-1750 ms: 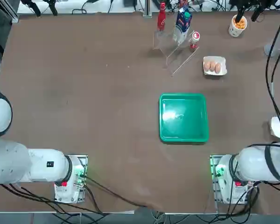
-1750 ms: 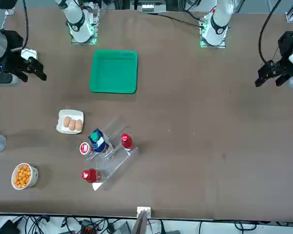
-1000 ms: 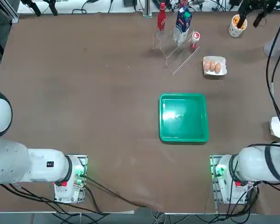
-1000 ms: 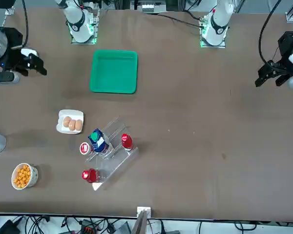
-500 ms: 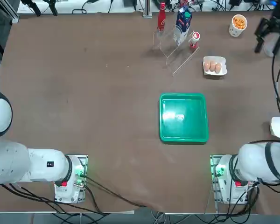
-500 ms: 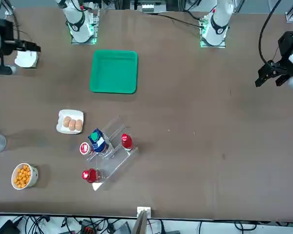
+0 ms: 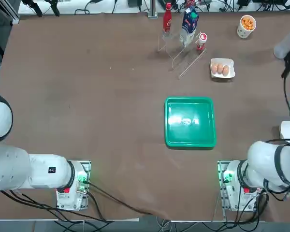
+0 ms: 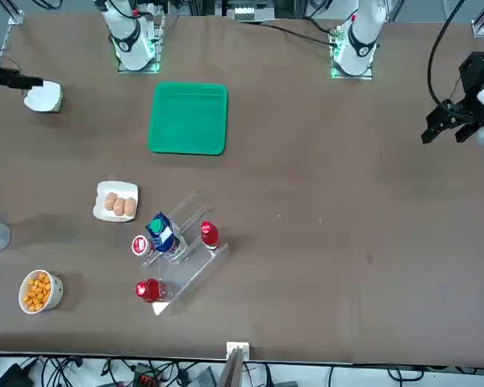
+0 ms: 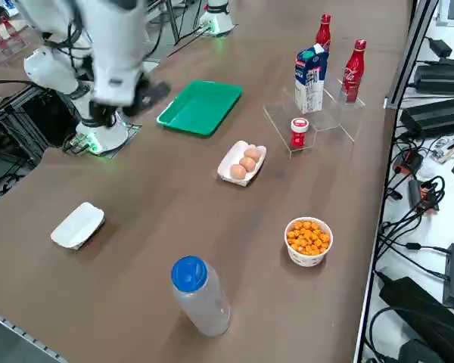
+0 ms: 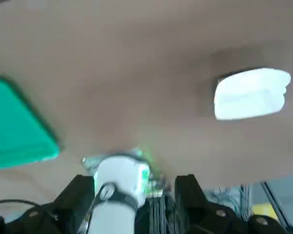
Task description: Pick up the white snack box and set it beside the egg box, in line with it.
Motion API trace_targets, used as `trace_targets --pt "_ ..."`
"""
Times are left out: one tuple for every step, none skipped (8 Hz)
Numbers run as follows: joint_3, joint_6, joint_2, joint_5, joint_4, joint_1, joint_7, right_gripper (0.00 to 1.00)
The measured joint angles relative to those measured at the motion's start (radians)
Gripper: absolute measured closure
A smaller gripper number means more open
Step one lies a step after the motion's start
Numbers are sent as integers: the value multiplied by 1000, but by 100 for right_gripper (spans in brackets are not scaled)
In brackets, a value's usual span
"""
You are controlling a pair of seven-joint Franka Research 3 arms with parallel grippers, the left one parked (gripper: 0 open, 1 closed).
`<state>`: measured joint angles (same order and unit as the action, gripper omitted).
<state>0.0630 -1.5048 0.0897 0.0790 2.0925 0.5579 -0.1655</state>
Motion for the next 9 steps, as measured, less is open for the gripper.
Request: trace_targets --pt "0 -124 52 4 142 63 -37 0" --pt "1 -210 74 5 241 122 -85 0" --pt "2 -288 66 5 305 182 -142 0" --pt "2 -395 34 5 357 239 -192 0" --pt "1 -508 -14 5 400 282 -226 0" --pt "2 -579 -67 5 422 306 -240 0" --pt "2 -627 -119 5 426 319 -245 0" --pt "2 -672 -155 5 426 323 -251 0" --pt "2 -708 -176 5 425 328 -259 0"
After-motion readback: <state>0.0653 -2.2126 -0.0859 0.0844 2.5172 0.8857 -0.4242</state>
